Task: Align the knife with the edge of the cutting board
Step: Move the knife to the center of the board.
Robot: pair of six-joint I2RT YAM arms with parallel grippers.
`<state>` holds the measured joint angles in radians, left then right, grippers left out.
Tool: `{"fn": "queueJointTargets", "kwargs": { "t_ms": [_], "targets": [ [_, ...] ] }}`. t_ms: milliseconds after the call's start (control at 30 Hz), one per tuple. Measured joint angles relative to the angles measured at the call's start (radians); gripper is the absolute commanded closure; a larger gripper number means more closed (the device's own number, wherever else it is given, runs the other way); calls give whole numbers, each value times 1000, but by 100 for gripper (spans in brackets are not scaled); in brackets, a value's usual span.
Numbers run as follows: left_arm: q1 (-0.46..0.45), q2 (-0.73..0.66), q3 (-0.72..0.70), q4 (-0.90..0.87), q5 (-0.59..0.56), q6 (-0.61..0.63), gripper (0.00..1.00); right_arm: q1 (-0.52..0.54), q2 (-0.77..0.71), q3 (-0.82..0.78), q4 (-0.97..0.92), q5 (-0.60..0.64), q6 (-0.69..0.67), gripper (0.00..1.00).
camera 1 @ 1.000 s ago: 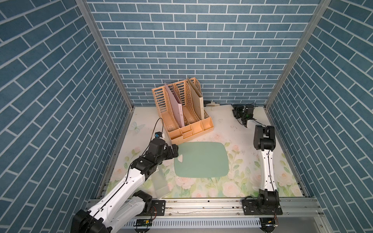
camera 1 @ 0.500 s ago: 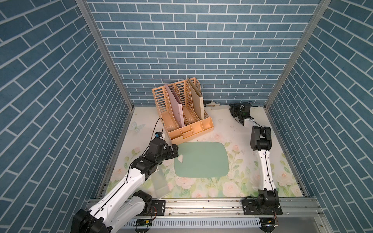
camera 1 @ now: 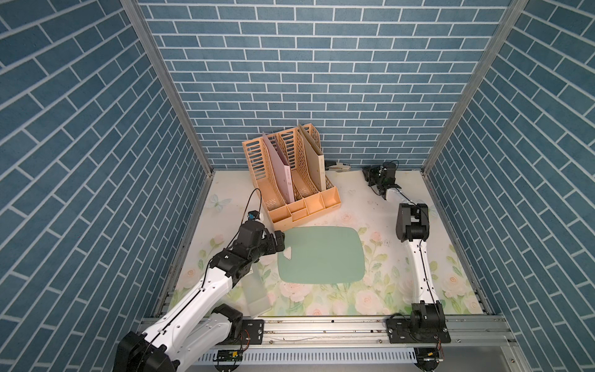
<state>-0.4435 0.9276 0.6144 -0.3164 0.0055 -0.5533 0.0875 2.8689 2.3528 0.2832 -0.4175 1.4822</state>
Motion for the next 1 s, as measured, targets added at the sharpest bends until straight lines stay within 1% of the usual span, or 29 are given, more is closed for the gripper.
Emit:
{"fn": "queueJointTargets", "kwargs": {
  "t_ms": [33,167,333,567,800,1000],
  "targets": [
    [0,0,0,0,0,1,0,0,0,1,-7,2,3,100],
    [0,0,0,0,1,1,0,1,-7,-11,-11,3,-6,100],
    [0,0,0,0,3,2,0,2,-69,-143,72,7,-5,100],
    [0,0,0,0,4,2,0,2,-175,-396,272,10,-5,100],
    [0,0,0,0,4,1,0,-12,-291,-682,501,24,-5,100],
    [0,-2,0,0,4,1,0,-47,-402,-935,660,27,-5,100]
  ]
}}
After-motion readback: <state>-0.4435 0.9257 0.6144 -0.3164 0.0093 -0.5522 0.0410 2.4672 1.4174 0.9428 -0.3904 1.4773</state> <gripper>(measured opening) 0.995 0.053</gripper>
